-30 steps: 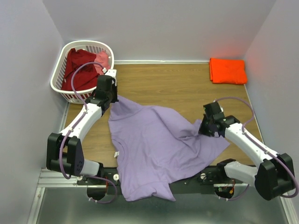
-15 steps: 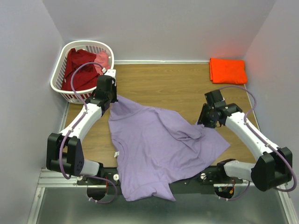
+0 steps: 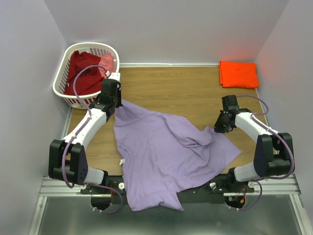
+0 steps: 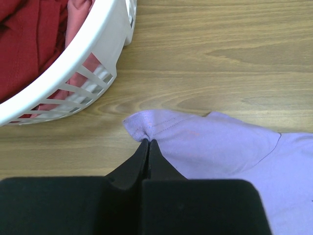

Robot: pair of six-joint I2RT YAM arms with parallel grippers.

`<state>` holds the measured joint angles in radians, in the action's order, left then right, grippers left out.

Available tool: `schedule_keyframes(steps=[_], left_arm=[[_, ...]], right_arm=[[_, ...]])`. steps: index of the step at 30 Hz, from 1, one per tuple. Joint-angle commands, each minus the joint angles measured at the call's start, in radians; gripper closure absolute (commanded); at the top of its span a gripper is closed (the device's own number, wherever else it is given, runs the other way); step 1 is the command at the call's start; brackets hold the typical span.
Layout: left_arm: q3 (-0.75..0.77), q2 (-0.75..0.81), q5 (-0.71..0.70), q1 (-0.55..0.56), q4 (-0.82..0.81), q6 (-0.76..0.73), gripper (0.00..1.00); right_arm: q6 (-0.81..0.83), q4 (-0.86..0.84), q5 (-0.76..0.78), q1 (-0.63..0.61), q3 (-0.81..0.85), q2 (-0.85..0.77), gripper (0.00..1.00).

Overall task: Fold and stack the t-shirts
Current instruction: Flatten the tshirt out

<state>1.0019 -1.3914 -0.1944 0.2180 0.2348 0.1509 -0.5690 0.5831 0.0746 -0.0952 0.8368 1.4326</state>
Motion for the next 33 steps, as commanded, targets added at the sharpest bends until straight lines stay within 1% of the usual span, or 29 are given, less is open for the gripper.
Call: schedule_keyframes(steps=[1, 3, 4, 7, 10, 11, 12, 13, 16, 17, 19, 20, 21, 22, 25, 27, 28, 29, 31, 32, 33], left_arm=[[0.003, 0.026, -0.046, 0.0, 0.012, 0.003, 1.0], [0.006, 0.025, -0.05, -0.005, 0.015, 0.006, 1.0], [0.004, 0.025, -0.053, -0.006, 0.017, 0.007, 1.0], [0.006, 0.026, -0.062, -0.019, 0.023, 0.016, 1.0], [0.006, 0.043, -0.079, -0.043, 0.023, 0.033, 1.0], [0.004, 0.049, -0.082, -0.049, 0.021, 0.038, 1.0], [0.003, 0.067, -0.082, -0.061, 0.017, 0.042, 1.0], [-0.002, 0.077, -0.08, -0.065, 0.005, 0.045, 1.0], [-0.009, 0.103, -0.065, -0.068, -0.012, 0.044, 1.0], [-0.012, 0.107, -0.059, -0.068, -0.015, 0.042, 1.0], [-0.011, 0.101, -0.045, -0.068, -0.017, 0.038, 1.0], [-0.013, 0.1, -0.042, -0.068, -0.015, 0.036, 1.0], [-0.009, 0.094, -0.031, -0.068, -0.015, 0.036, 1.0], [-0.009, 0.092, -0.027, -0.068, -0.015, 0.035, 1.0], [-0.005, 0.084, 0.012, -0.069, -0.017, 0.035, 1.0], [-0.005, 0.077, 0.029, -0.068, -0.02, 0.032, 1.0], [-0.005, 0.074, 0.035, -0.068, -0.019, 0.032, 1.0], [-0.005, 0.071, 0.041, -0.069, -0.02, 0.032, 1.0], [-0.003, 0.061, 0.059, -0.068, -0.02, 0.03, 1.0], [-0.005, 0.058, 0.064, -0.068, -0.019, 0.03, 1.0], [-0.005, 0.055, 0.064, -0.068, -0.019, 0.032, 1.0]], right_arm=[[-0.02, -0.086, -0.064, 0.049, -0.051, 0.041, 0.84], [-0.023, -0.098, -0.068, 0.08, -0.08, 0.06, 0.84], [-0.026, -0.103, -0.096, 0.092, -0.088, 0.068, 0.84], [-0.031, -0.109, -0.108, 0.22, -0.123, 0.092, 0.84], [-0.049, -0.111, -0.13, 0.317, -0.162, 0.075, 0.83], [-0.055, -0.111, -0.134, 0.394, -0.171, 0.065, 0.82], [-0.064, -0.112, -0.142, 0.437, -0.18, 0.043, 0.82], [-0.072, -0.112, -0.144, 0.525, -0.197, 0.034, 0.81], [-0.117, -0.111, -0.154, 0.658, -0.217, -0.03, 0.8], [-0.135, -0.112, -0.148, 0.672, -0.231, -0.05, 0.8], [-0.205, -0.112, -0.119, 0.678, -0.24, -0.133, 0.8], [-0.212, -0.114, -0.111, 0.677, -0.24, -0.162, 0.79], [-0.21, -0.117, -0.11, 0.678, -0.239, -0.197, 0.78], [-0.195, -0.127, -0.122, 0.677, -0.234, -0.254, 0.73], [-0.132, -0.135, -0.15, 0.657, -0.191, -0.323, 0.67], [-0.076, -0.141, -0.165, 0.582, -0.159, -0.327, 0.57], [-0.056, -0.149, -0.176, 0.521, -0.145, -0.302, 0.56], [-0.037, -0.149, -0.179, 0.485, -0.125, -0.287, 0.56], [0.02, -0.15, -0.148, 0.401, -0.058, -0.242, 0.56], [0.037, -0.152, -0.138, 0.32, -0.035, -0.188, 0.56], [0.07, -0.151, -0.136, 0.283, -0.012, -0.158, 0.56]])
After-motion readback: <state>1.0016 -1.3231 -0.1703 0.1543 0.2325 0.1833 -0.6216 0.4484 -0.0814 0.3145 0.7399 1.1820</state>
